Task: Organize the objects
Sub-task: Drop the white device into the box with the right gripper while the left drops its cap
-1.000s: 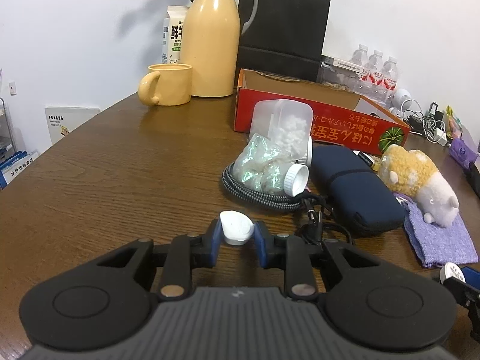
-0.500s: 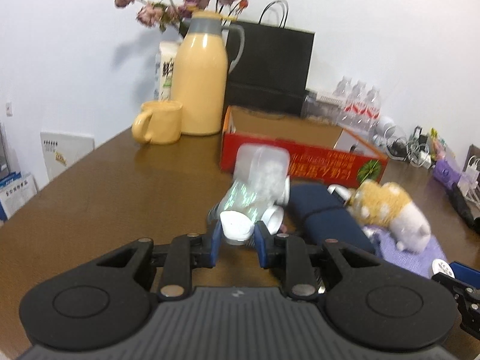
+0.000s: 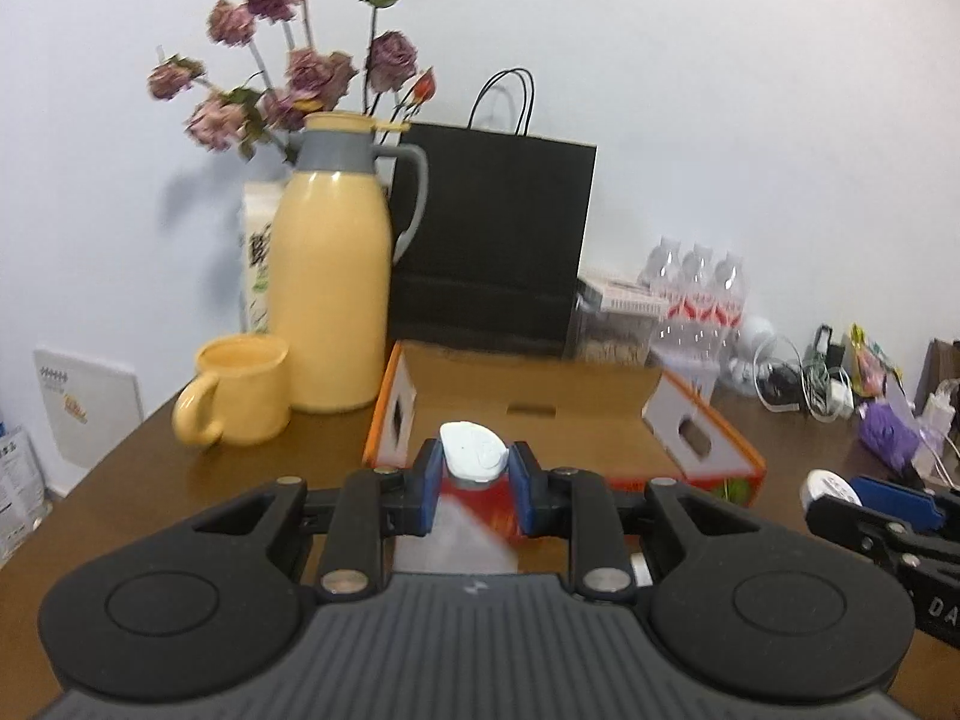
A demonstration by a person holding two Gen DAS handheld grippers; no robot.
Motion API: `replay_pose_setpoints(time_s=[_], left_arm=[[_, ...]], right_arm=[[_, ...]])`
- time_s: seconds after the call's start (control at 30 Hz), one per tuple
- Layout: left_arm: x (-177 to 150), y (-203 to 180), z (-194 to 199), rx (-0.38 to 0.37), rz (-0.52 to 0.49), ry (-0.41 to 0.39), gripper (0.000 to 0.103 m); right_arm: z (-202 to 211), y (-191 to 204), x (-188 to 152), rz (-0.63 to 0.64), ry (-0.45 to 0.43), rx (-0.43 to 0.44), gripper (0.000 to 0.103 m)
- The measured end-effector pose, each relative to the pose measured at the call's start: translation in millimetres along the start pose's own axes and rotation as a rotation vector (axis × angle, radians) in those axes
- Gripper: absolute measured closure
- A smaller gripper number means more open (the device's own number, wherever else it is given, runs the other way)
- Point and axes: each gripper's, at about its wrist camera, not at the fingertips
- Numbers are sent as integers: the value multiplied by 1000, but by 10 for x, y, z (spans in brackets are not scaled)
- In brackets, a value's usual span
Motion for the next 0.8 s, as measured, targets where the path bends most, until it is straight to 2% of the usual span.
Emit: replay_pose_setpoints(time_s=[0.13,0.33,0.53,0.67,0.73,0.77,0.8], left_arm=[[244,-126,-419,0,3,4,79],[430,-251,-1075,0,13,47,79],[428,-284,-1504,-12,-13,93,79],[397,-310,-1635,-10,-37,113,78],[388,-319,-1669,-4,-47,116,67],[379,-319,-1678,-4,-50,115,45],[370,-314,-1675,0,-48,110,14]], right_arm=[[-487,-176,352,-6,5,11,65],[-1318,-365,639,3,85,14,65],[-1894,-610,603,-42,168,25,65],[-2082,-658,525,-36,207,27,65],[-2146,-672,486,-37,224,23,64],[-2163,-679,470,-41,234,22,63],[-2185,-690,452,-45,246,27,51]])
Point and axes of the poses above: each gripper's, at about its wrist camera, not at the fingertips, and z roughly against the way its jaws point, y to its left, x to its top, and after that the axes turned 5 degrees about x, right-handed
